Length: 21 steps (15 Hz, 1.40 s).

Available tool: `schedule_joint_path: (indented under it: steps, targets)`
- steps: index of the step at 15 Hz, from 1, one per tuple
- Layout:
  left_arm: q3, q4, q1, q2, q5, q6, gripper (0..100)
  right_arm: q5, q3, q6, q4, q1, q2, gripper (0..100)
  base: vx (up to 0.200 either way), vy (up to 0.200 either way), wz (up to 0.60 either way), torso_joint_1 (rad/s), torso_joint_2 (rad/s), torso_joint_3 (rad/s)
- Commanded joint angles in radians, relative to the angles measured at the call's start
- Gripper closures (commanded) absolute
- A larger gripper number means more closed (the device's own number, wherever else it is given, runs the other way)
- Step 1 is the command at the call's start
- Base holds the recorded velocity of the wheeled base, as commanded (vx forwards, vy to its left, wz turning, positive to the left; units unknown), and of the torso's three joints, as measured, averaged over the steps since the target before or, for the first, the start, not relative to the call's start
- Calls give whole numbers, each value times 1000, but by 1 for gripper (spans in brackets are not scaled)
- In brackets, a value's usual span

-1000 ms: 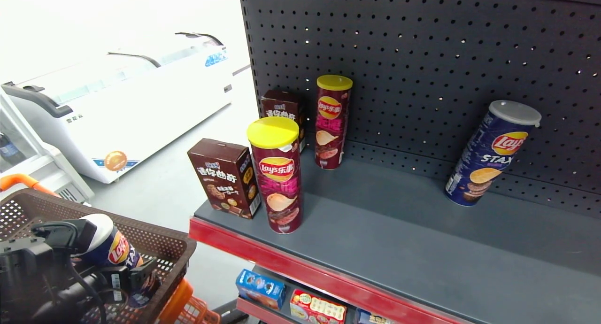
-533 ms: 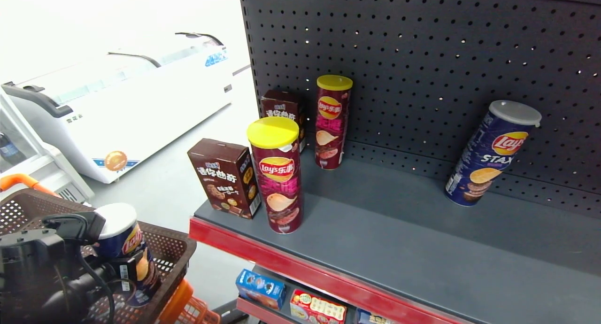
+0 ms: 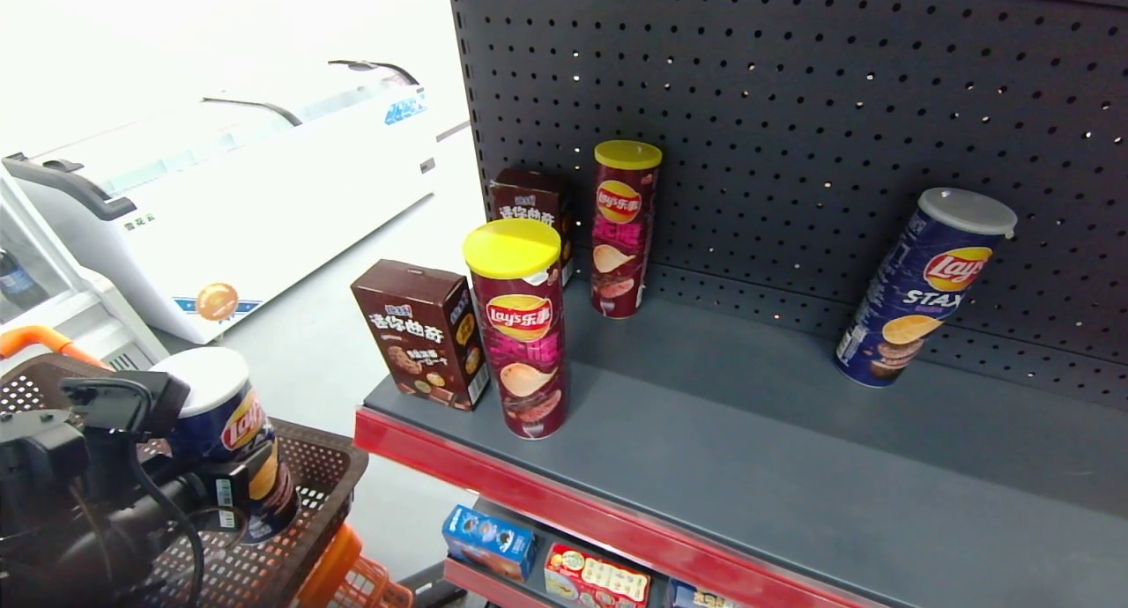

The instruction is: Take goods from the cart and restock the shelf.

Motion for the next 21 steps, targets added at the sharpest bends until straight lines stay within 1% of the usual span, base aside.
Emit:
schedule_joint_path:
  steps: [1,2,5,6,7,8,9,10,11,12,13,14,15,16,17,19,20,21]
  targets:
    - [-29,87,-15,-167,-8,11,100,0,0,0,0,0,0,0,0,0,0,0,0,0]
    - [-34,135,-41,-236,-25,11,100,0,0,0,0,0,0,0,0,0,0,0,0,0]
    - [-37,145,-65,-305,-28,9,100,1,0,0,0,0,0,0,0,0,0,0,0,0]
    - [-51,148,-110,-342,-28,9,100,0,0,0,0,0,0,0,0,0,0,0,0,0]
    - [-56,151,-133,-354,-28,9,100,1,0,0,0,0,0,0,0,0,0,0,0,0]
    - [-72,171,-179,-387,-28,6,100,1,0,0,0,0,0,0,0,0,0,0,0,0]
    - [-89,199,-202,-402,-27,1,100,0,0,0,0,0,0,0,0,0,0,0,0,0]
    - [-94,222,-208,-414,-28,3,100,0,0,0,0,0,0,0,0,0,0,0,0,0]
    - [-89,225,-219,-423,-28,3,100,0,0,0,0,0,0,0,0,0,0,0,0,0]
    - [-85,231,-259,-445,-30,0,100,0,0,0,0,0,0,0,0,0,0,0,0,0]
    - [-80,231,-282,-453,-28,0,100,1,0,0,0,0,0,0,0,0,0,0,0,0]
    - [-76,231,-337,-459,-28,-2,100,1,0,0,0,0,0,0,0,0,0,0,0,0]
    - [-62,231,-355,-460,-47,-17,100,0,0,0,0,0,0,0,0,0,0,0,0,0]
    - [-57,227,-369,-460,-94,-34,100,0,0,0,0,0,0,0,0,0,0,0,0,0]
    - [-54,216,-368,-460,-160,-37,100,1,0,0,0,0,0,0,0,0,0,0,0,0]
    - [-65,231,-378,-469,-238,-38,100,0,0,0,0,0,0,0,0,0,0,0,0,0]
    - [-65,250,-371,-471,-277,-35,100,0,0,0,0,0,0,0,0,0,0,0,0,0]
    - [-56,257,-372,-477,-274,-35,100,0,0,0,0,0,0,0,0,0,0,0,0,0]
